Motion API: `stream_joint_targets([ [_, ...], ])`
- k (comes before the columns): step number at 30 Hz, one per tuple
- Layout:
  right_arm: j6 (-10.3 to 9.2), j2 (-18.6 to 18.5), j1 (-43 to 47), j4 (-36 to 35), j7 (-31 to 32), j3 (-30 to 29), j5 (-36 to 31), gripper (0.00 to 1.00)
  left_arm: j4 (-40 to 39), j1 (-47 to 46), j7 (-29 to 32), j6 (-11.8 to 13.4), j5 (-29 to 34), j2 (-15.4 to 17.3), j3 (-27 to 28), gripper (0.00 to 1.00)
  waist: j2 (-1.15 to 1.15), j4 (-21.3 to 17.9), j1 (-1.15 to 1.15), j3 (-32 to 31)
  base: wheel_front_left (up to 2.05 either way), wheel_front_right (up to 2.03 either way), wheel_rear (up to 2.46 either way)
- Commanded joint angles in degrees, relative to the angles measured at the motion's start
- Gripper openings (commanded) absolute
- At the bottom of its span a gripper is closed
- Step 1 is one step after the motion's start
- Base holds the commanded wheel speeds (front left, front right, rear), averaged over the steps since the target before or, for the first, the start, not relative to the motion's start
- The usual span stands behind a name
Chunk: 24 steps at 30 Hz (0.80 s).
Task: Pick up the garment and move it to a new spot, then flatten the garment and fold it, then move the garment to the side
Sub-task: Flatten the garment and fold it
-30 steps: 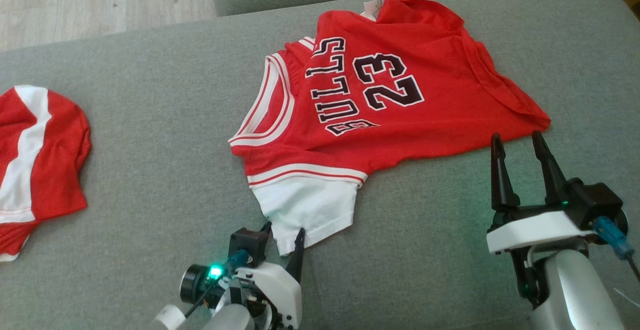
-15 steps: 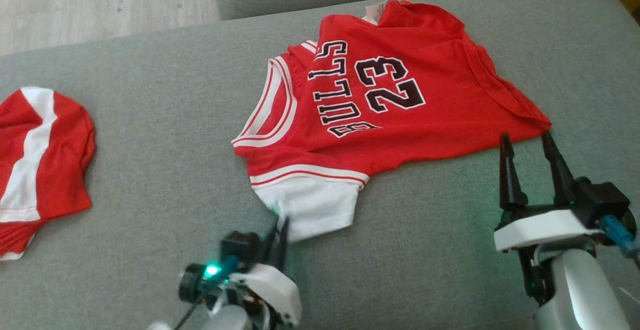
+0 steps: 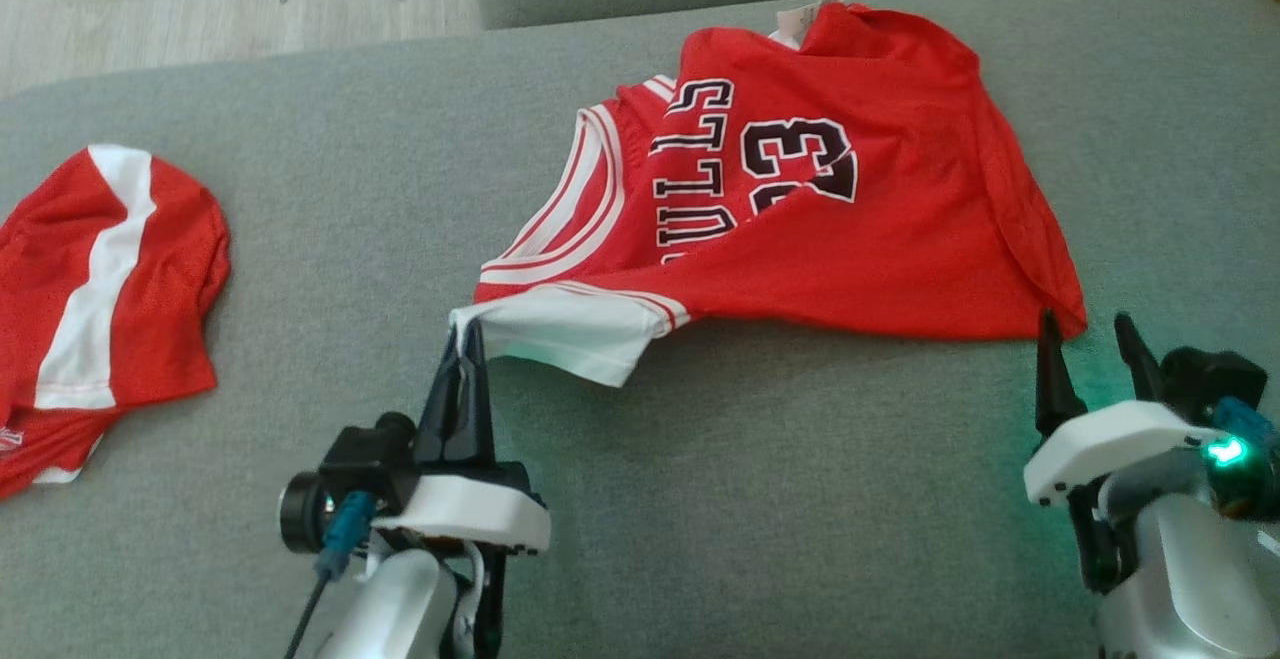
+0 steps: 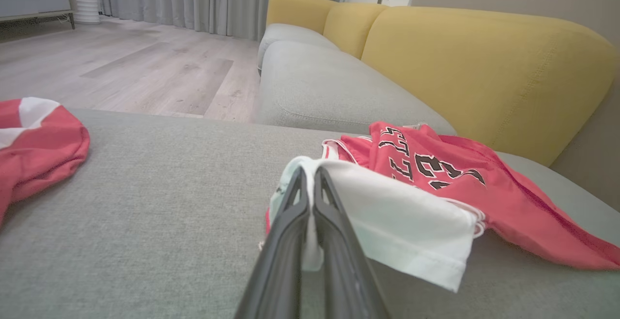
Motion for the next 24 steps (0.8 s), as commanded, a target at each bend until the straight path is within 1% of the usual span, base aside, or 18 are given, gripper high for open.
stream_joint_targets([
  [1, -0.05, -0.3, -2.5, -0.4, 0.5, 0.5, -0.8, 1.0, -2.2, -1.4, -0.7, 0.2, 0.5, 0.4, 2.5, 0.0, 0.0, 0.4, 0.0, 0.5, 0.0, 0.0, 0.0],
  [7, -0.05, -0.3, -6.1, 5.9, 0.1, -3.5, -1.8, 1.0, -4.1, -1.1, -0.7, -0.2, 2.3, 0.1, 4.2, 0.0, 0.0, 1.4, 0.0, 1.9, 0.0, 0.0, 0.0],
  [11, -0.05, -0.3, -8.6, 10.4, -0.4, -4.5, -1.1, 1.0, -4.3, -1.0, -0.7, -0.7, 2.9, -0.1, 4.7, 0.0, 0.0, 1.9, 0.0, 2.8, 0.0, 0.0, 0.0],
  [18, -0.05, -0.3, -12.2, 17.8, -1.5, -4.1, 0.4, 1.0, -4.1, -1.4, -0.7, -1.3, 3.5, -0.3, 5.5, 0.0, 0.0, 2.1, 0.0, 3.6, 0.0, 0.0, 0.0],
  [24, -0.05, -0.3, -14.4, 23.6, -3.2, -2.1, 2.3, 1.0, -3.8, -1.4, -0.7, -1.6, 4.3, -0.4, 6.3, 0.0, 0.0, 1.8, 0.0, 3.5, 0.0, 0.0, 0.0],
])
